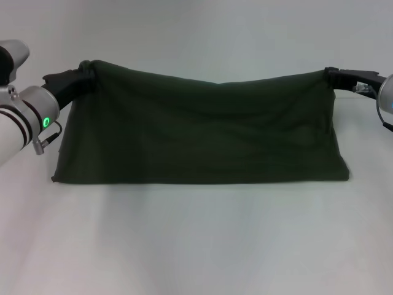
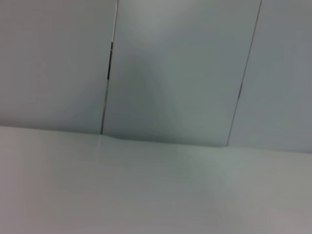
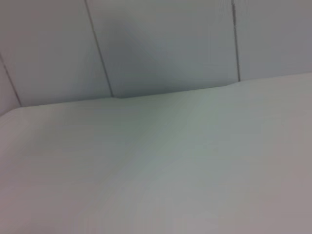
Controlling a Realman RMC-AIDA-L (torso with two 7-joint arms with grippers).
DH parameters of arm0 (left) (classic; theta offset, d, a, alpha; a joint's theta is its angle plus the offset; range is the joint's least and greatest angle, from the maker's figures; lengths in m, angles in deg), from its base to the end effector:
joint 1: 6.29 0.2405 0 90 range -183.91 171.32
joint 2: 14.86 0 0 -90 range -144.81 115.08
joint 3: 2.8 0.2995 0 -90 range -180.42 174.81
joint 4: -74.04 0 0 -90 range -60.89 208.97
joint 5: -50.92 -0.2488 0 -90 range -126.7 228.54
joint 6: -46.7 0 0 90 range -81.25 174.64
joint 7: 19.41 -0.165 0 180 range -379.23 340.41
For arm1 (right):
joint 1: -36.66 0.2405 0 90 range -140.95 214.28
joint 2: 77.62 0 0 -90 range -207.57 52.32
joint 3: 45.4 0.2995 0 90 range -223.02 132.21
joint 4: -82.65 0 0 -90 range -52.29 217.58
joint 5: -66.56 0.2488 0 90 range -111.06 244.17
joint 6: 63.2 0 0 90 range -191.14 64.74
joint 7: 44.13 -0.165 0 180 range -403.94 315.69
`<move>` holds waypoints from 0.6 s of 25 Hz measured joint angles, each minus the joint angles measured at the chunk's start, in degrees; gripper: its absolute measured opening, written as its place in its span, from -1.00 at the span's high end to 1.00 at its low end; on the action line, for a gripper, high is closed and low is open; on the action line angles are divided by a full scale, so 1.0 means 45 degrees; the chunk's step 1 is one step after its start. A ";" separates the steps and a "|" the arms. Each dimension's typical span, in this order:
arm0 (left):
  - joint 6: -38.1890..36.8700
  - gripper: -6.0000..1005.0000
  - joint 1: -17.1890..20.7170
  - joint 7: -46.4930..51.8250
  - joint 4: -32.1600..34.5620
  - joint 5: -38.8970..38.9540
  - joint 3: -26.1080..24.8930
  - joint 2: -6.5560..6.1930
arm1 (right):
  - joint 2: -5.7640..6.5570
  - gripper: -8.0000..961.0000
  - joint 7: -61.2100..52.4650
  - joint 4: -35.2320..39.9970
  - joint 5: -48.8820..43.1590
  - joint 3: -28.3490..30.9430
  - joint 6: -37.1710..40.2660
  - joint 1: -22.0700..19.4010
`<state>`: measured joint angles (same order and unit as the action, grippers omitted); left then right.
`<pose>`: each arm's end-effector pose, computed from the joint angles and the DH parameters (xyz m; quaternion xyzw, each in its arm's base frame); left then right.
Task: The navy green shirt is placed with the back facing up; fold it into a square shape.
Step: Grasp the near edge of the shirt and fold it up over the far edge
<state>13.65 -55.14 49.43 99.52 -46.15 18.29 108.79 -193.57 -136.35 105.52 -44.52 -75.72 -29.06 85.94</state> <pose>-0.2945 0.5492 -0.0269 -0.7395 -0.3679 -0.2512 0.5047 0.3064 0.5624 0.0016 -0.7650 0.4062 0.2049 0.4559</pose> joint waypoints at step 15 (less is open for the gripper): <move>0.0211 0.85 -0.0261 -0.2545 -0.0915 0.2666 -0.0015 -0.0046 | -0.0296 0.93 0.1107 -0.0181 0.0885 -0.0001 -0.1034 0.0195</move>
<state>14.60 -56.31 37.98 95.40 -34.16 18.22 108.58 -194.91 -131.37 104.70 -40.54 -75.73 -33.71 86.82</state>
